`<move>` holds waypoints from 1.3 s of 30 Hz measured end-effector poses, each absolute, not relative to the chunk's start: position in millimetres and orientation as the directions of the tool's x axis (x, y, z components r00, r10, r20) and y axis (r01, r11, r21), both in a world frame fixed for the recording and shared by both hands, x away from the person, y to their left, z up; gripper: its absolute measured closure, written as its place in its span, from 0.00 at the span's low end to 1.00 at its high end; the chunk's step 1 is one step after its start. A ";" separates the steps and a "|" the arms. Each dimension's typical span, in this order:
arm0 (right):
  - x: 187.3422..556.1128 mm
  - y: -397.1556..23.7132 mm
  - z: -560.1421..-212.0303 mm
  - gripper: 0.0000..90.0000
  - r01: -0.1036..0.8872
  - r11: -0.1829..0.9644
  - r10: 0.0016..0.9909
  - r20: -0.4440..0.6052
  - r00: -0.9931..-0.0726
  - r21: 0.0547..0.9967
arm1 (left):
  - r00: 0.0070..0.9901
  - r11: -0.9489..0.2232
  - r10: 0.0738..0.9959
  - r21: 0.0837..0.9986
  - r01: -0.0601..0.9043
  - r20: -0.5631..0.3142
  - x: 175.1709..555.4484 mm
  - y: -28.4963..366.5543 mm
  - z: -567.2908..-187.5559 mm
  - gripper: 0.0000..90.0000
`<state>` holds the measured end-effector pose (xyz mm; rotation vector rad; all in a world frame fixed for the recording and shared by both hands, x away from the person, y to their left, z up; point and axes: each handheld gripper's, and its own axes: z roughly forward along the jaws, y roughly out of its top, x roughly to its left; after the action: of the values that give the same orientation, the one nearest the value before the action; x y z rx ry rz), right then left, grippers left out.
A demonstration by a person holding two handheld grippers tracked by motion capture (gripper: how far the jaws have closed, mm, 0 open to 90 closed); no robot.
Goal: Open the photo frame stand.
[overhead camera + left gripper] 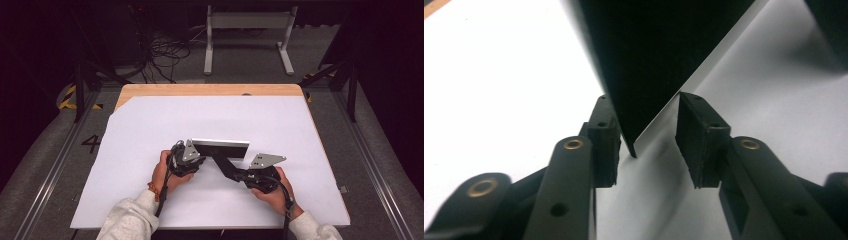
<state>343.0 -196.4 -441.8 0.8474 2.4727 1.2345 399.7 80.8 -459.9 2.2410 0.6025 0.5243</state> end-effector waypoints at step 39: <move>340.1 -204.1 -433.5 0.91 0.376 0.463 0.613 0.016 -0.790 0.803 | 0.839 -0.494 0.536 0.839 0.227 0.089 392.3 111.6 -434.5 0.79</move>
<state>340.1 -204.1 -433.5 0.8465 2.4404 1.2360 392.3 111.6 -434.5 2.0949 0.5567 0.4257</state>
